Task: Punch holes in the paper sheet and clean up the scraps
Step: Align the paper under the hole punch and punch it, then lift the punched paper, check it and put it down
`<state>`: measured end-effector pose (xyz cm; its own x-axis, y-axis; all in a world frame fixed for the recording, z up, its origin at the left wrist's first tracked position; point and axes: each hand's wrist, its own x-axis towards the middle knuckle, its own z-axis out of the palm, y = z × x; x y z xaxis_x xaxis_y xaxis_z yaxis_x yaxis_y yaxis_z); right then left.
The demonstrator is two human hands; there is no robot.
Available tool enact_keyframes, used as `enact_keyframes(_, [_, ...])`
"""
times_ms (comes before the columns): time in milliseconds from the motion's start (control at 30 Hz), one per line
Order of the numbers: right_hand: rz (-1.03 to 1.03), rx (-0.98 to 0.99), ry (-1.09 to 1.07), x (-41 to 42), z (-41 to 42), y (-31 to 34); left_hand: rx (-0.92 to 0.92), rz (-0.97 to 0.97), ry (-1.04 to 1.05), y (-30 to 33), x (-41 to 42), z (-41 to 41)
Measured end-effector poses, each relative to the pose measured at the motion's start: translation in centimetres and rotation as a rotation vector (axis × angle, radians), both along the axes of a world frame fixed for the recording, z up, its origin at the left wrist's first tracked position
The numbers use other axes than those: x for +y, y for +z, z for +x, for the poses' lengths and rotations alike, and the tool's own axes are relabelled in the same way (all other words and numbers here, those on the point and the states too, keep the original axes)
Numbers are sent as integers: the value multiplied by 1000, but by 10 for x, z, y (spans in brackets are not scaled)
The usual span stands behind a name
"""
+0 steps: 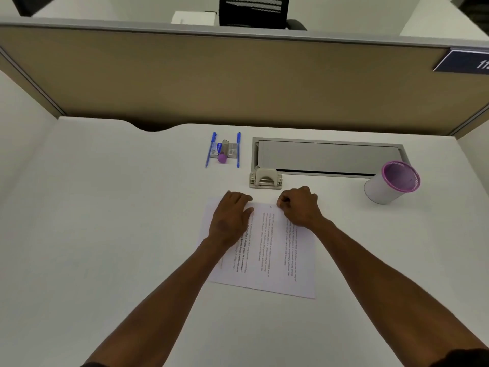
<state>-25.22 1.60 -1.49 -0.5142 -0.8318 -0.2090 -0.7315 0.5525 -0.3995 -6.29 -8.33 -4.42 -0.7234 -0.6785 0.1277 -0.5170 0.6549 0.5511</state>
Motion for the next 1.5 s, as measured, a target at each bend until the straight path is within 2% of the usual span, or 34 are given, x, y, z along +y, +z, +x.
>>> enact_keyframes(133, [-21, -5, 22, 1, 15, 4, -146, 76, -90, 6, -6, 9])
enact_keyframes(300, [-77, -2, 70, -8, 33, 14, -193, 61, -124, 21, -20, 13])
enact_keyframes(367, [-104, 7, 96, -11, 39, 19, -219, 125, -135, 26, -24, 18])
enact_keyframes(467, [-144, 99, 158, -14, 48, 27, -192, 233, -105, 30, -29, 28])
enact_keyframes(533, [-268, 151, 147, -9, 53, 33, -130, 264, -57, 35, -30, 36])
enact_keyframes(633, [-567, 145, -84, 16, 56, 45, -1, 299, 48, 39, -25, 49])
enact_keyframes(700, [-706, 78, -350, 45, 59, 46, 52, 361, 114, 39, -19, 54])
enact_keyframes(733, [-737, -18, -510, 62, 62, 43, 71, 402, 143, 38, -15, 55])
enact_keyframes(800, [-704, -331, -831, 94, 69, 33, 110, 479, 188, 34, -4, 53])
enact_keyframes(867, [-598, -608, -998, 120, 78, 22, 136, 527, 200, 31, 10, 48])
enact_keyframes(900, [-566, -651, -1028, 130, 82, 17, 145, 541, 196, 30, 16, 46])
enact_keyframes(1000, [-575, -539, -1124, 151, 90, 12, 165, 567, 189, 31, 30, 39])
enact_keyframes(1067, [-574, -571, -1191, 159, 90, 13, 181, 598, 206, 33, 38, 35])
enact_keyframes(1200, [-712, -975, -1153, 167, 82, 19, 269, 674, 204, 40, 51, 26])
enact_keyframes(1267, [-767, -1074, -1048, 170, 72, 23, 334, 733, 220, 44, 59, 20])
enact_keyframes(1500, [-882, -855, -783, 172, 18, 64, 474, 799, 210, 64, 91, -2])
